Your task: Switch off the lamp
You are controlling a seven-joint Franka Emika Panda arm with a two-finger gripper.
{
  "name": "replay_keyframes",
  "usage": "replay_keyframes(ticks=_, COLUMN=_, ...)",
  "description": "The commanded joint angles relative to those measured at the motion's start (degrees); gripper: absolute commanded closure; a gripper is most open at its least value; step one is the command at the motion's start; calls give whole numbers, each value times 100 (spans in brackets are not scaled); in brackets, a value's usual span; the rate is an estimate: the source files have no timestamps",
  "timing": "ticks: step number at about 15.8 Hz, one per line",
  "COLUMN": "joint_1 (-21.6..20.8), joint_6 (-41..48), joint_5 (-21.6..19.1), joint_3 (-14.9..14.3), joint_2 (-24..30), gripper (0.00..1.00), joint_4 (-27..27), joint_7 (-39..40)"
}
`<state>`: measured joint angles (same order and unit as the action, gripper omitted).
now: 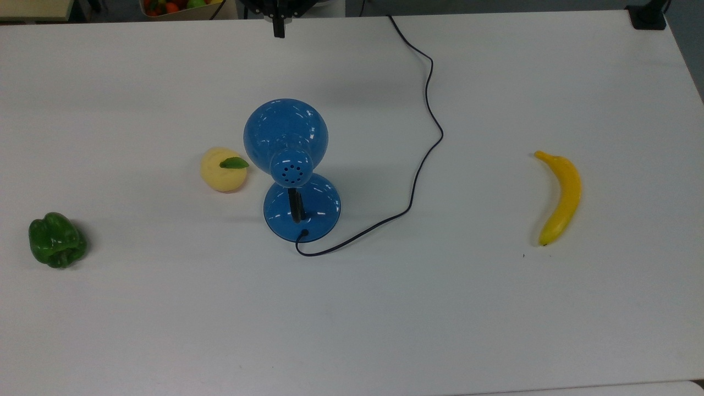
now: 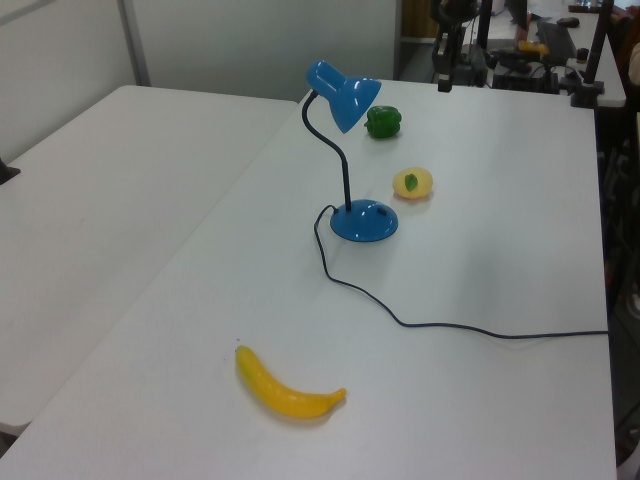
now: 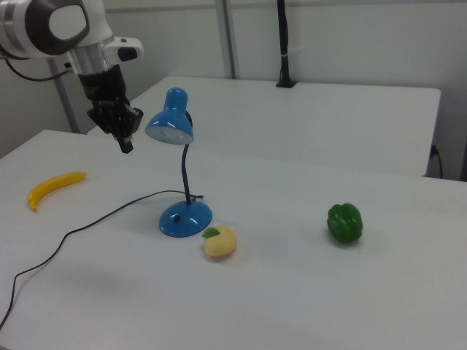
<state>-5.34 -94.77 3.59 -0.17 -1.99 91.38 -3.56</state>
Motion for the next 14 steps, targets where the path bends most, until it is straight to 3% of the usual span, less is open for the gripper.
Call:
replay_keyframes(ticks=1, joint_1=-28, joint_6=239, joint_5=-148, joint_3=-9, joint_2=146, gripper=53, joint_4=-6, joint_7=-48)
replay_keyframes(ticks=2, joint_1=-28, joint_6=326, joint_5=-139, joint_3=-9, joint_2=155, gripper=19, joint_4=-6, joint_7=-40)
replay_keyframes(ticks=3, joint_1=-37, joint_6=397, joint_5=-61, joint_3=-9, joint_2=155, gripper=5, joint_4=-6, joint_7=4)
replay_keyframes(ticks=5, joint_1=-37, joint_6=424, joint_5=-51, joint_3=-9, joint_2=155, gripper=0, joint_4=3, joint_7=13)
replay_keyframes(ticks=14, joint_1=69, joint_6=670, joint_5=-34, joint_3=-80, joint_2=322, gripper=0, joint_4=3, joint_7=13)
